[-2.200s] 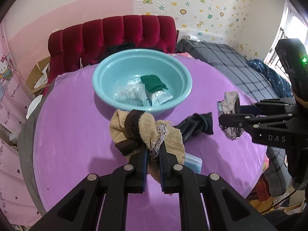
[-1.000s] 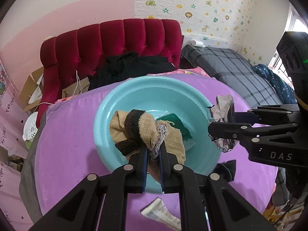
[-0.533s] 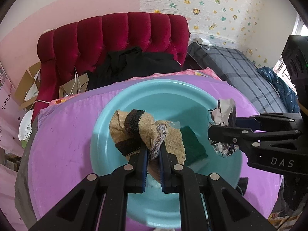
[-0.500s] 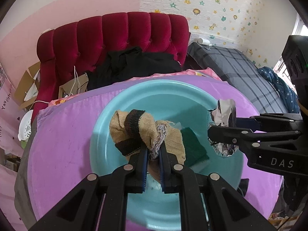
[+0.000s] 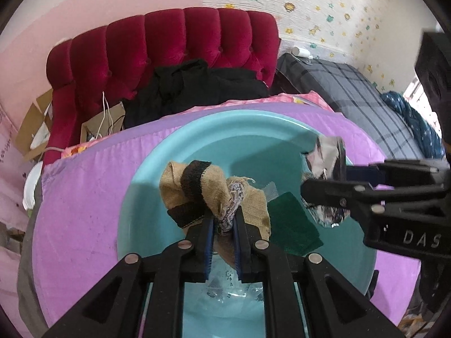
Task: Organize soft objects
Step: 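Open both grippers to drop the sock and foil packet into the basin, then withdraw both tools from the basin back over the table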
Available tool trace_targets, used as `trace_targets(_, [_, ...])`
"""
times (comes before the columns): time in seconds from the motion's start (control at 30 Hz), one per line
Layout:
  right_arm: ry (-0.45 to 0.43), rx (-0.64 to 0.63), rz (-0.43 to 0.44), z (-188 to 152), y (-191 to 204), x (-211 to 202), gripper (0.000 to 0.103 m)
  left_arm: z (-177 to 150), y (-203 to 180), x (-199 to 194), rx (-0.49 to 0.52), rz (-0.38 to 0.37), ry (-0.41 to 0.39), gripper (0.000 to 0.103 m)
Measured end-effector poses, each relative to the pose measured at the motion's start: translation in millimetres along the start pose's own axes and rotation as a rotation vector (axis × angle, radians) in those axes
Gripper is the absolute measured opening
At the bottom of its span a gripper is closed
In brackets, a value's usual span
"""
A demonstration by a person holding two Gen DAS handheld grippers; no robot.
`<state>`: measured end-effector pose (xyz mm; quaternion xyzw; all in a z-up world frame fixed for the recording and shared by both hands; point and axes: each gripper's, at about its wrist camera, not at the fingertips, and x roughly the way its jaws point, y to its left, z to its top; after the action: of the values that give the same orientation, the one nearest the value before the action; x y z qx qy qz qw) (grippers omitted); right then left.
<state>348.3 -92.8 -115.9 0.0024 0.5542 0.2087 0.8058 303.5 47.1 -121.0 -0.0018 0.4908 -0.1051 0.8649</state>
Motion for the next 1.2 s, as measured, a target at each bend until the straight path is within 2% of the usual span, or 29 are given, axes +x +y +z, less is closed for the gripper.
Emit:
trace_targets(0.03, [-0.004, 0.002, -0.001, 1.0, 0.3, -0.1, 0.050, -0.2, -2.4, -0.6, 0.016, 0.014, -0.005, 0.028])
trace_targets(0.07, [-0.003, 0.003, 0.005, 2.0, -0.2, 0.7, 0.052, 0.3, -3.6, -0.6, 0.021, 0.025, -0.008, 0.039])
trace_targets(0.1, [-0.001, 0.005, 0.014, 2.8, 0.1, 1.2, 0.054, 1.1, -4.3, -0.7, 0.023, 0.032, -0.012, 0.069])
trace_targets(0.13, [-0.003, 0.004, 0.012, 3.2, 1.0, 0.9, 0.057, 1.1, -5.1, -1.8, 0.022, 0.028, -0.017, 0.088])
trace_targets(0.17, [-0.006, 0.000, 0.008, 3.2, 1.8, 0.3, 0.060, 1.5, -4.9, -2.9, 0.020, 0.025, -0.022, 0.092])
trace_targets(0.23, [-0.013, -0.007, -0.004, 3.0, 2.5, -1.2, 0.073, 1.5, -6.6, -6.4, 0.027, 0.043, -0.039, 0.102])
trace_targets(0.27, [-0.014, -0.011, -0.011, 2.9, 2.6, -2.0, 0.077, 1.6, -8.6, -7.9, 0.039, 0.069, -0.044, 0.103])
trace_targets(0.33, [-0.020, -0.013, -0.024, 2.4, 1.4, -4.0, 0.098, 0.7, -11.1, -11.0, 0.058, 0.091, -0.056, 0.103])
trace_targets(0.4, [-0.025, -0.013, -0.022, 1.3, -0.4, -7.5, 0.103, -1.9, -13.9, -15.3, 0.075, 0.110, -0.061, 0.103])
trace_targets(0.63, [-0.048, -0.063, -0.051, -18.0, -0.1, -25.4, 0.103, -20.0, -17.6, -36.0, 0.053, 0.106, -0.060, 0.103])
trace_targets(1.2, [-0.081, -0.062, -0.058, -87.6, -5.7, -77.9, 0.103, -82.9, -35.3, -95.6, 0.006, 0.087, -0.094, 0.103])
